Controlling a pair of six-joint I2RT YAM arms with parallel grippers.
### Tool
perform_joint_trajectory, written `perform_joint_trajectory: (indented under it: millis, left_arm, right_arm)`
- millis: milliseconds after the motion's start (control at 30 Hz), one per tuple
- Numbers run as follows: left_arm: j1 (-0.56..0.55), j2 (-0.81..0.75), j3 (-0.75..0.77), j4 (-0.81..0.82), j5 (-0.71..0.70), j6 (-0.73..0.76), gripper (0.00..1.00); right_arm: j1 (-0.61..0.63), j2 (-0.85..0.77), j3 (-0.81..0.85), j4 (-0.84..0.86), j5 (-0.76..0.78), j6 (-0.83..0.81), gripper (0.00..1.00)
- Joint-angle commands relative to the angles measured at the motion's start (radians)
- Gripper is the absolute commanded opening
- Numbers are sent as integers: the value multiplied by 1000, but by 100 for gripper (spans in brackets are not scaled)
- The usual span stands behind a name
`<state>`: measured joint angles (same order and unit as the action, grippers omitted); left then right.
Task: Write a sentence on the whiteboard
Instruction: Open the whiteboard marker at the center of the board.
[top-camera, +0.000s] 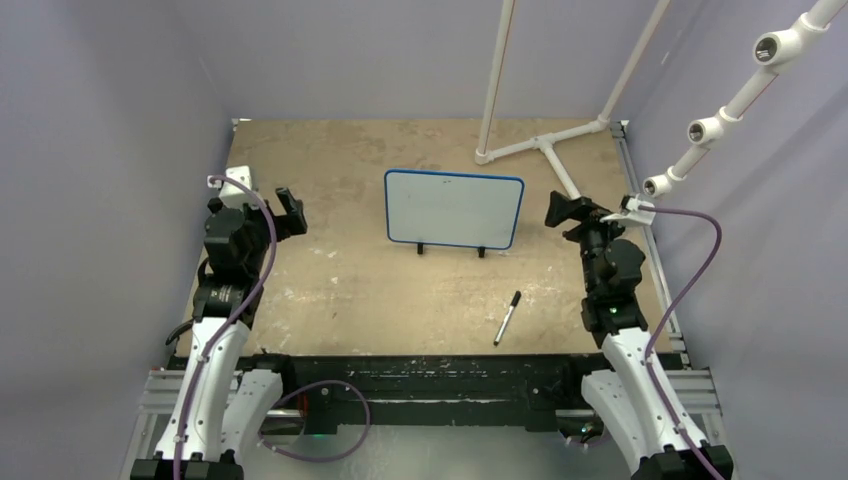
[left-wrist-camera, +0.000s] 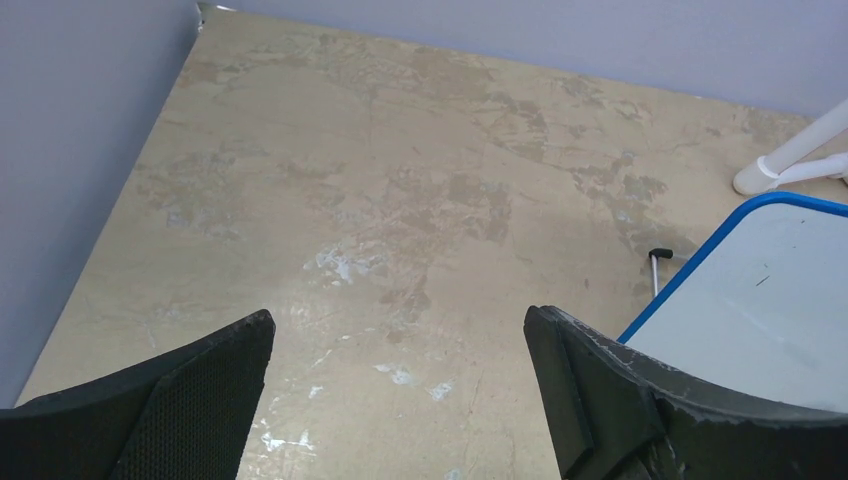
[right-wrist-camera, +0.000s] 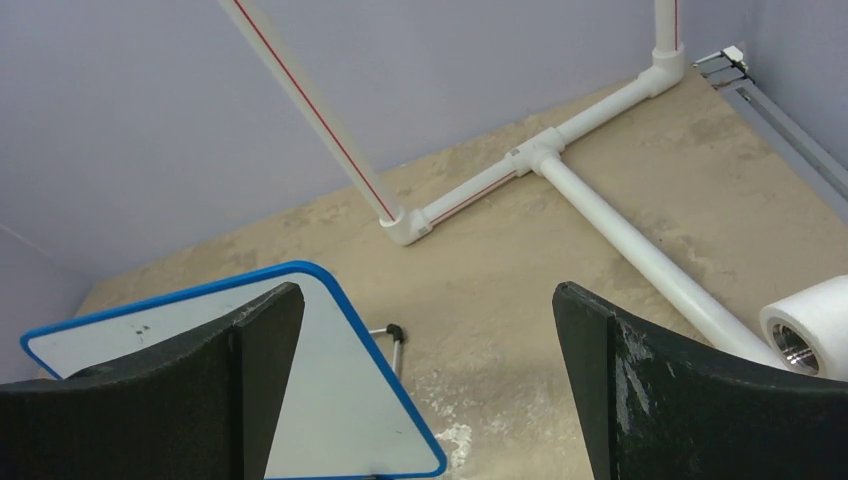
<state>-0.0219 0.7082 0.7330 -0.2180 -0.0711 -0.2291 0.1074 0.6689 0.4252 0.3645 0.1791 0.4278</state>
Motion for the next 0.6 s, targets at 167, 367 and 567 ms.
perform_joint_trajectory:
  millis: [167,367,567]
  left_arm:
    - [2,50,38,-12,-1,-26,96]
    - [-11,52,11,-2,63,23,91]
    - [-32,67,1,12,154,4,89]
  right_arm:
    - [3,26,125,-133,-168,-70,97]
    - [8,44,153,-261,-387,-3,86]
    - [129,46,159,-493,-331,93,79]
